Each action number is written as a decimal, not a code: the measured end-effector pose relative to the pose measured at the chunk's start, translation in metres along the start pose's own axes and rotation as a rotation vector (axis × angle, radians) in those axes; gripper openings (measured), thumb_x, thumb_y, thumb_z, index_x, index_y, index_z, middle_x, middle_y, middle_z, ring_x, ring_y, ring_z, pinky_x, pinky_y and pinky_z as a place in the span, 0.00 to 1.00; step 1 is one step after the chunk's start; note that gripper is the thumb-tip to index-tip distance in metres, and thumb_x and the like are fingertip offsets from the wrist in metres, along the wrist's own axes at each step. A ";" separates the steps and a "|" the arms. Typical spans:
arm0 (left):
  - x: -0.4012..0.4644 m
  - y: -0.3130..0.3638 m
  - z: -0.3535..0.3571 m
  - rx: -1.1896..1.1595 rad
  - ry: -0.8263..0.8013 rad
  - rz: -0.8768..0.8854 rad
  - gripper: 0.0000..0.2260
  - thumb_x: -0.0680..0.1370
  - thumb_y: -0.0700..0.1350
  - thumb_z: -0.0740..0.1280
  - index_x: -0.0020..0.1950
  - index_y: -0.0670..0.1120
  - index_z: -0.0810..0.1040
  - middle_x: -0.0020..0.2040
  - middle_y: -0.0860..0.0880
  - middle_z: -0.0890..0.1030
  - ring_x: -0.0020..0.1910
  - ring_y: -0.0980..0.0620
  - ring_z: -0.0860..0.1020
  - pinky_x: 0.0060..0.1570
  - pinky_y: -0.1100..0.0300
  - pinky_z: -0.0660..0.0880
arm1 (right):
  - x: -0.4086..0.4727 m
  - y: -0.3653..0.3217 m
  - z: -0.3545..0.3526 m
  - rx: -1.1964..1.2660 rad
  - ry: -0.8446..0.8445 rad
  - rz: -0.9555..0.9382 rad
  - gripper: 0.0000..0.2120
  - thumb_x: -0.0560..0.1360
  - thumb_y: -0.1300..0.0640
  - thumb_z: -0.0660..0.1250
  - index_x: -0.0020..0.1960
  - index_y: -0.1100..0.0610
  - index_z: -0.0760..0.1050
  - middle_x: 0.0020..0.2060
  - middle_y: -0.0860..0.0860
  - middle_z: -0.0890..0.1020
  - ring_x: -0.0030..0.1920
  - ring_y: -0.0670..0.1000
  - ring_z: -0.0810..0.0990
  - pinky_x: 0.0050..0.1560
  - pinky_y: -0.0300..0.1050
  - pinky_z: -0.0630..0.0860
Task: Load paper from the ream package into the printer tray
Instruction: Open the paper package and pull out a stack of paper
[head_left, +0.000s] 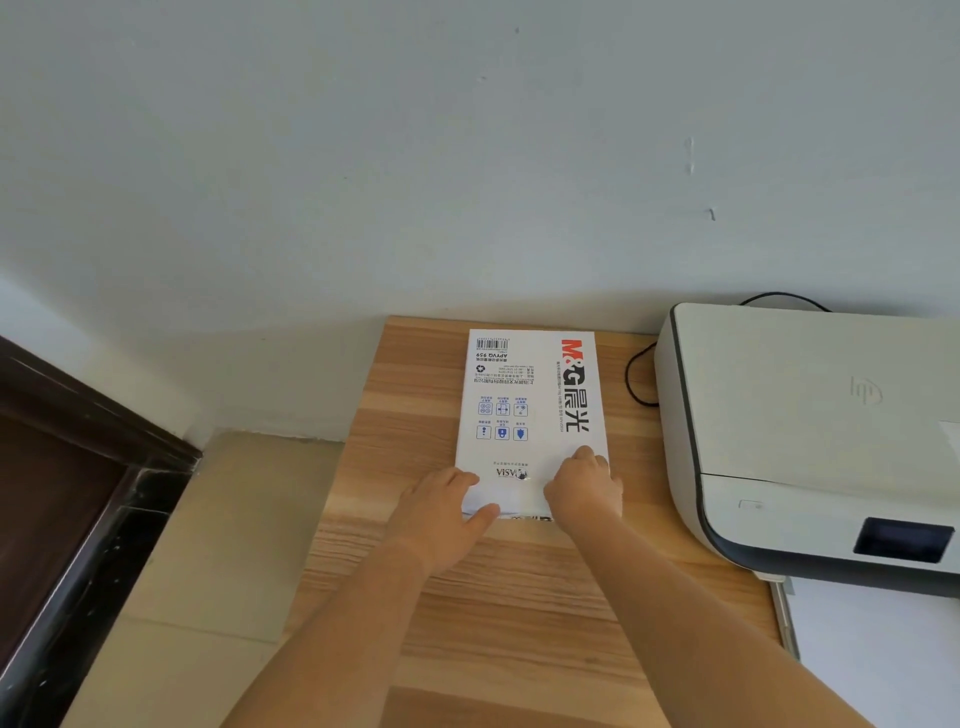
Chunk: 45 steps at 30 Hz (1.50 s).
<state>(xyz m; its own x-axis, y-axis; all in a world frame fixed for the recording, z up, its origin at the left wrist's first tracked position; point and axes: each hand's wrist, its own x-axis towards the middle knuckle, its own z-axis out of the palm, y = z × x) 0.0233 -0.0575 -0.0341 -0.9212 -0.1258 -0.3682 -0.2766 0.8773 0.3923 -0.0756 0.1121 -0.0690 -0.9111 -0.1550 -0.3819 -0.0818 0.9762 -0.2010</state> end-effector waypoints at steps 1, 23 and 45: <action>0.000 -0.001 0.000 0.006 -0.002 0.003 0.26 0.77 0.63 0.57 0.70 0.51 0.66 0.69 0.55 0.70 0.67 0.53 0.66 0.68 0.52 0.63 | 0.000 0.000 0.000 -0.015 0.002 -0.024 0.14 0.76 0.60 0.56 0.57 0.59 0.74 0.56 0.53 0.72 0.56 0.53 0.71 0.58 0.50 0.69; 0.004 0.021 0.018 0.121 0.006 0.156 0.23 0.78 0.58 0.58 0.70 0.50 0.67 0.67 0.54 0.69 0.67 0.52 0.66 0.64 0.55 0.65 | -0.067 0.055 0.045 -0.093 0.097 -0.640 0.12 0.66 0.51 0.58 0.36 0.54 0.79 0.38 0.48 0.78 0.39 0.51 0.78 0.37 0.44 0.78; 0.022 0.031 0.065 0.255 0.203 0.169 0.25 0.72 0.52 0.69 0.68 0.46 0.70 0.72 0.44 0.66 0.70 0.44 0.65 0.64 0.48 0.65 | -0.045 0.073 0.024 0.064 0.214 -0.234 0.29 0.73 0.46 0.68 0.70 0.51 0.64 0.71 0.53 0.63 0.69 0.56 0.63 0.66 0.52 0.66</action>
<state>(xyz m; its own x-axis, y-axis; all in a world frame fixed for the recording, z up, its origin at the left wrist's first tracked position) 0.0118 -0.0033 -0.0846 -0.9907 -0.0361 -0.1310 -0.0622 0.9775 0.2014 -0.0314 0.1862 -0.0877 -0.9356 -0.3315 -0.1216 -0.2793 0.9054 -0.3199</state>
